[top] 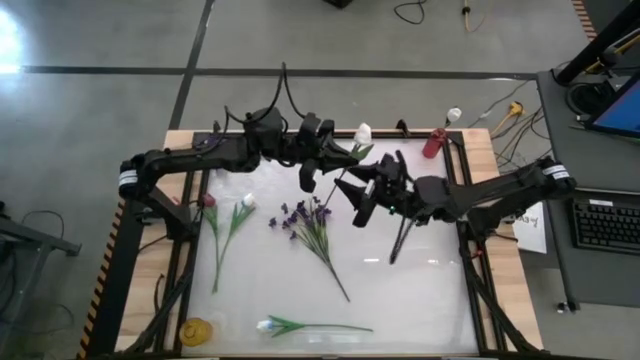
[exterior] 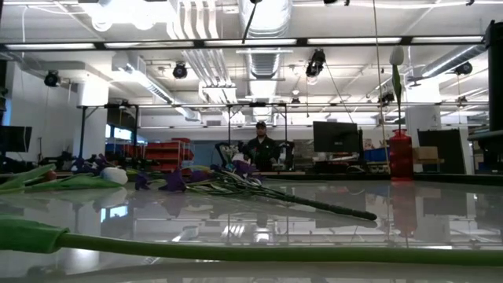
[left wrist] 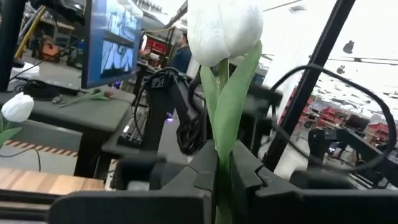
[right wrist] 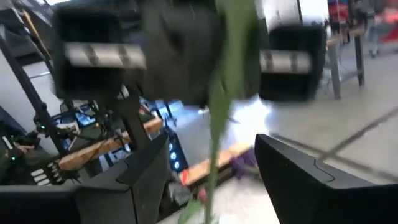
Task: Sort flowers into vase by color
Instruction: Put the top right white tulip into the red flower vase
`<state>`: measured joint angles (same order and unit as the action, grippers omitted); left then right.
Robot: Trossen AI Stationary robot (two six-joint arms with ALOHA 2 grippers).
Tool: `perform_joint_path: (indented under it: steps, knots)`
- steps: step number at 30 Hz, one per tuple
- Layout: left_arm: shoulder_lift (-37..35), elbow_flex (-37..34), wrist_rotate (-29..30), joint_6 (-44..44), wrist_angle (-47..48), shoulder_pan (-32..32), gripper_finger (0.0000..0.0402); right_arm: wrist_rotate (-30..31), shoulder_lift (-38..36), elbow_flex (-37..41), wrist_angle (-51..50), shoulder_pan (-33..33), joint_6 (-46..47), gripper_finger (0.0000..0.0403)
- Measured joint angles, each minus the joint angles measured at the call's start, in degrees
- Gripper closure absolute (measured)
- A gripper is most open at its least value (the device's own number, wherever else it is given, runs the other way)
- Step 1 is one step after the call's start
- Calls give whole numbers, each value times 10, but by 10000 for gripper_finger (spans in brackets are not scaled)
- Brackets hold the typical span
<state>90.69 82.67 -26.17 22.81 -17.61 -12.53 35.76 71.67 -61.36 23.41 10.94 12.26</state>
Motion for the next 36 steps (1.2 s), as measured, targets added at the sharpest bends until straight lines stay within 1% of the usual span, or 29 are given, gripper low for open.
perform_joint_path:
  steps: [2,4,7,9,13,20,26,29,33,36]
  knots:
    - [-1,0,0,0,-1,0,401,0,-6,-26,-36,0,-3,168]
    - [-2,0,1,1,-2,0,401,0,-10,-56,-103,0,7,170]
    - [-2,0,1,2,-4,0,401,0,-11,-93,-194,0,22,183]
    - [-2,0,1,2,-4,0,401,0,-11,-109,-216,0,27,196]
    - [-2,0,1,2,-10,0,401,1,-11,-123,-214,0,28,236]
    - [-2,0,0,5,-19,0,401,1,-10,-122,-219,-1,47,320]
    - [-2,0,-10,9,-18,0,401,1,-3,-122,-219,-1,47,372]
    - [-2,0,-12,9,-18,0,401,0,-3,-121,-219,-1,47,387]
    - [-2,0,-14,9,-13,0,401,0,-3,-122,-219,-1,47,388]
    - [-7,0,-15,11,12,-4,393,0,-3,-121,-228,-1,47,388]
